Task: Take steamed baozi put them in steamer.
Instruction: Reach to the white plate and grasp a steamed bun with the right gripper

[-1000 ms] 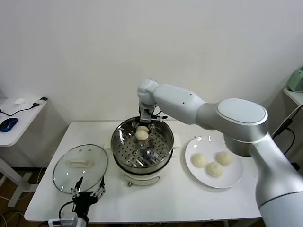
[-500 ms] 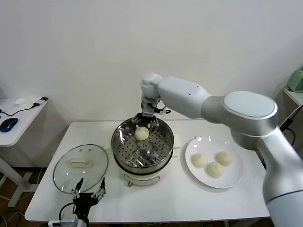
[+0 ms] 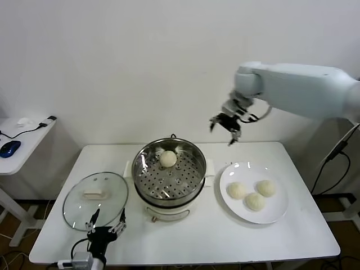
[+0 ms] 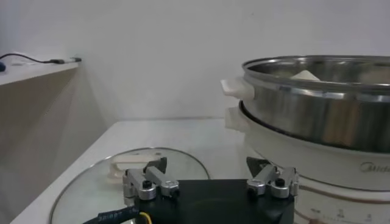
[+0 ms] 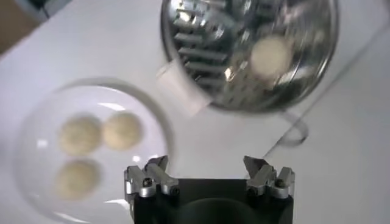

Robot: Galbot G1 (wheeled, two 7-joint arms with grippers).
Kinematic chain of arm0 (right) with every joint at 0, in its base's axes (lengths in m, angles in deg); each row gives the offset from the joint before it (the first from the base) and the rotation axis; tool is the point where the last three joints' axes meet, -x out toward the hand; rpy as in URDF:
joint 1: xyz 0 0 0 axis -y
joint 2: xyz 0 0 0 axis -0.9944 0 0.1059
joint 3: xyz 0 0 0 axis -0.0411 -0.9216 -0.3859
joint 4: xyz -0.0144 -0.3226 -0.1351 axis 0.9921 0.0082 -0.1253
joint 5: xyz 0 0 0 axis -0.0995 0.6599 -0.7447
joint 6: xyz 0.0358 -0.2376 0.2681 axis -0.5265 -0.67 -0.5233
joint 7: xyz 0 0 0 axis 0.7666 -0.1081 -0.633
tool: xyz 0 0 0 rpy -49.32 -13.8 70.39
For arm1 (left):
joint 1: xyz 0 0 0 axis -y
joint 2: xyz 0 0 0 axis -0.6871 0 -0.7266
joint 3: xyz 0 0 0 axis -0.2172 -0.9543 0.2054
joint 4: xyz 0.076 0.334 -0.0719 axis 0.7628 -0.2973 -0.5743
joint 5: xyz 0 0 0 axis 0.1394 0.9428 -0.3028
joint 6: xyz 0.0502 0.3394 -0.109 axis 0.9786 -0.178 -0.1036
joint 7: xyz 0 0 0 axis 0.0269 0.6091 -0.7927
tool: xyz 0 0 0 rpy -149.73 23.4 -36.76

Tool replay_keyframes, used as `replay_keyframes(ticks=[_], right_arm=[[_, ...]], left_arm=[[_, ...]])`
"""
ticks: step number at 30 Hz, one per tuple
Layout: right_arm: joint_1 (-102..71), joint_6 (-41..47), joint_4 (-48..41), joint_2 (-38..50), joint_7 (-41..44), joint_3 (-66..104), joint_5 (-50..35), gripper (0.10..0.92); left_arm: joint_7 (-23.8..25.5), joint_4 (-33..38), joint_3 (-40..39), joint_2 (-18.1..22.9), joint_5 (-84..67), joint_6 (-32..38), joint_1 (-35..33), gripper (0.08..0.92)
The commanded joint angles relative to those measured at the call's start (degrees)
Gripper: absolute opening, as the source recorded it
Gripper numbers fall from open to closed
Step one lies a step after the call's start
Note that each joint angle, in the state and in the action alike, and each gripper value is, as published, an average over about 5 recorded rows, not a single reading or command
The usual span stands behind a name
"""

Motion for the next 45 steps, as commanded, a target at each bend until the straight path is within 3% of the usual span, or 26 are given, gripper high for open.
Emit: replay_keyframes(ticks=[1,8,22,34,40,45], right_arm=[[1.56,24.82,19.04,19.60,-8.36,-11.07,-11.18,0.823],[-14.71,30.08,13.34,17.73,-13.50,-0.20,-9.29,0.823],[-31.16,29.60,-2.67,7.51,-14.15,12.68,-5.66,0.823],[-34.31,29.26,-7.04,4.35,-13.80,15.11,-3.06,0.815],[-33.79,28.98,-7.04,4.01,-12.91,15.26,-3.02,0.728],[-30.39,27.99,-5.00,4.94,-10.48,14.69,-3.72,0.705]], left_arm=[[-0.02,-0.46,0.01,0.03,-0.07,-0.05,0.42,0.823],[-0.03,-0.49,0.43,0.36,0.01,-0.07,0.14,0.823],[-0.65,-0.83,0.79,1.12,0.27,0.15,-0.68,0.823],[-0.91,-1.08,0.73,0.99,0.17,0.33,-0.76,0.823],[-0.86,-1.00,0.51,0.94,0.21,0.25,-0.80,0.823],[-0.88,-0.82,0.46,0.94,0.23,0.18,-0.89,0.823]])
